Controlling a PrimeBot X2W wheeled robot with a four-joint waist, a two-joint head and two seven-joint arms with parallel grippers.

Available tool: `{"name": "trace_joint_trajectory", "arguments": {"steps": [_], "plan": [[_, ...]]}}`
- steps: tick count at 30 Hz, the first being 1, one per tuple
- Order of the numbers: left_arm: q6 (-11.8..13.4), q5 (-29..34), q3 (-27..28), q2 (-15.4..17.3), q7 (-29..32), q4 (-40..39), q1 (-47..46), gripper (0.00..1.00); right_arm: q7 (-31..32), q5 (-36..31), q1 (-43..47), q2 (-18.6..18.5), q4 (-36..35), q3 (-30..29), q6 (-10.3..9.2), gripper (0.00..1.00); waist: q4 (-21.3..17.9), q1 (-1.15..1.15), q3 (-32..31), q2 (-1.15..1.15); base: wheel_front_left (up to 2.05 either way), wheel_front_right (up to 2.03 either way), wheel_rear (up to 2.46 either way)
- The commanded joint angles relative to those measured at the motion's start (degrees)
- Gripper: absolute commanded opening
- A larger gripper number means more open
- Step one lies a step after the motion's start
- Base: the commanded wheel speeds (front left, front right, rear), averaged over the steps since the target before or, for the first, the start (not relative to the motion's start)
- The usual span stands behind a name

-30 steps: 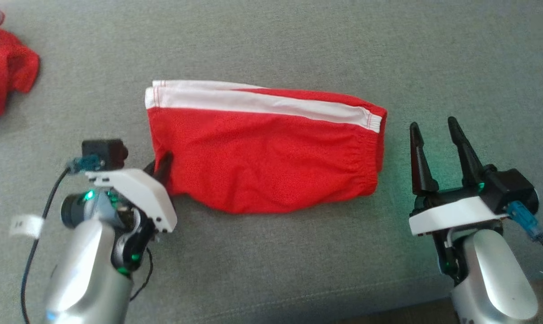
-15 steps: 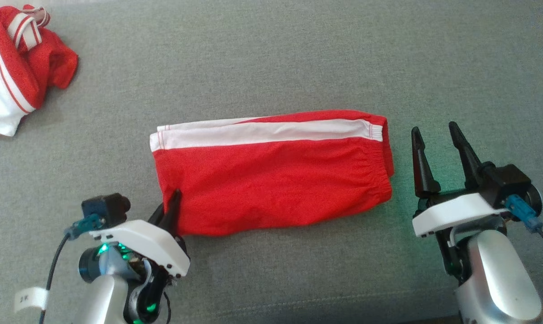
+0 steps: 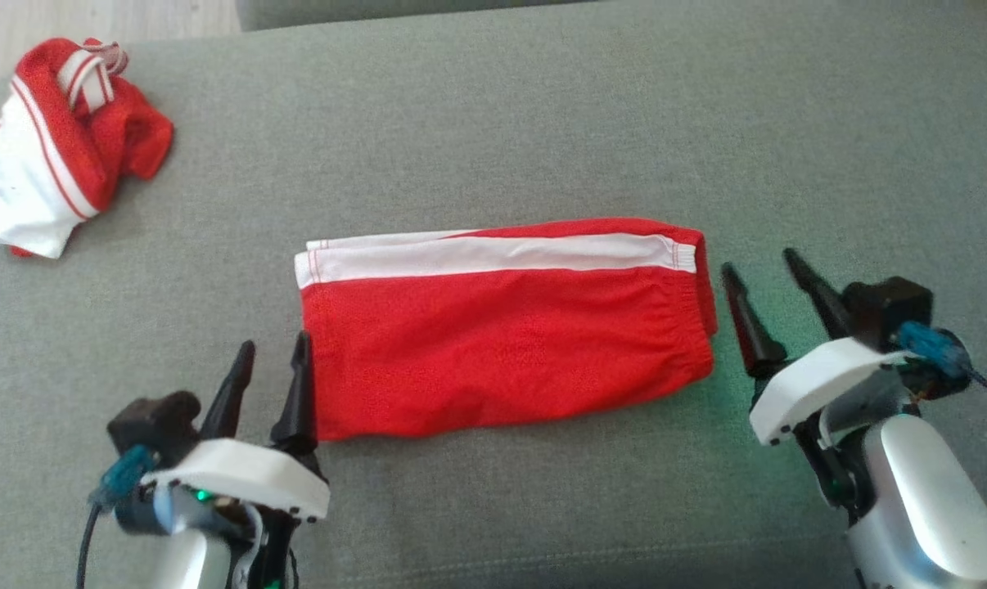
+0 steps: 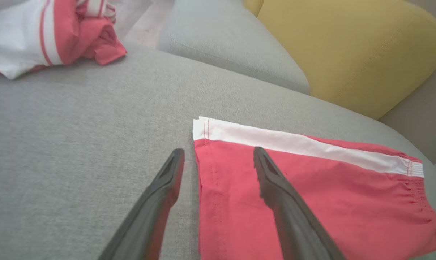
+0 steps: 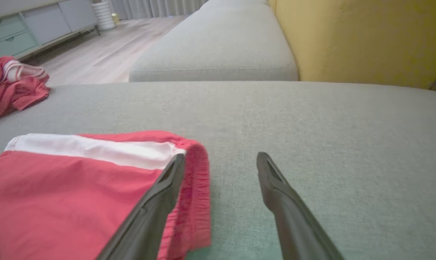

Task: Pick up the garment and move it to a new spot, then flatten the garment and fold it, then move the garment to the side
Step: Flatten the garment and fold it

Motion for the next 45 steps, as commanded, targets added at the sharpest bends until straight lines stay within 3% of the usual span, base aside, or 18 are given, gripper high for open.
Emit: {"name": "trace_joint_trajectory", "arguments": {"steps": [1,6,13,25,27,28,31,33,38,45], "plan": [[0.78,0.84,2.43,0.58,-1.76,-2.74,-0.33,1.00,2.33,1.54,-0.39,-1.63,-2.66,2.73,0.42,1.00,0.52,0.00,-0.75,0.00,0.00,0.00,0.00],[2.52,1.39,2.33,-0.10,-4.68,-4.51,2.37,1.00,9.47,6.11,-1.48,-4.90,-2.62,6.64,0.42,1.00,1.70,0.00,-1.86,0.00,0.00,0.00,0.00],[3.61,2.08,1.39,-0.51,-5.87,-5.64,3.63,1.00,15.10,9.70,-5.02,-7.34,3.06,8.98,0.42,1.00,3.42,0.00,-1.96,0.00,0.00,0.00,0.00],[4.95,2.84,0.53,-0.34,-5.80,-6.50,4.16,1.00,22.12,20.28,-12.81,-6.95,19.05,13.57,0.42,0.99,6.80,0.00,-1.90,0.00,0.00,0.00,0.00],[5.08,2.86,0.42,-0.30,-5.72,-6.60,4.27,1.00,22.60,21.75,-13.63,-6.79,20.11,14.72,0.42,0.58,6.95,0.00,-1.98,0.00,0.00,0.00,0.00],[5.15,2.87,0.38,-0.27,-5.68,-6.65,4.35,1.00,22.73,22.43,-14.02,-6.77,20.48,15.31,0.42,0.46,6.97,0.00,-2.04,0.00,0.00,0.00,0.00],[5.43,2.90,0.32,-0.14,-5.50,-6.86,4.57,1.00,22.94,24.42,-15.06,-6.90,21.20,17.09,0.42,0.25,6.75,0.00,-2.23,0.00,0.00,0.00,0.00],[5.61,2.93,0.24,-0.09,-5.37,-7.01,4.65,1.00,23.04,25.71,-15.73,-7.31,21.44,18.18,0.42,0.00,6.41,0.00,-2.39,0.00,0.00,0.00,0.00],[5.92,3.02,-0.10,0.12,-5.12,-7.55,4.97,1.00,23.34,28.81,-18.05,-11.15,21.02,20.49,0.42,0.00,4.52,0.00,-3.03,0.00,0.00,0.00,0.00],[6.21,3.20,-0.71,0.34,-4.59,-8.37,5.13,1.00,25.57,29.70,-21.05,-20.10,18.02,21.73,0.42,0.00,1.88,0.00,-3.22,0.00,0.00,0.00,0.00]]}}
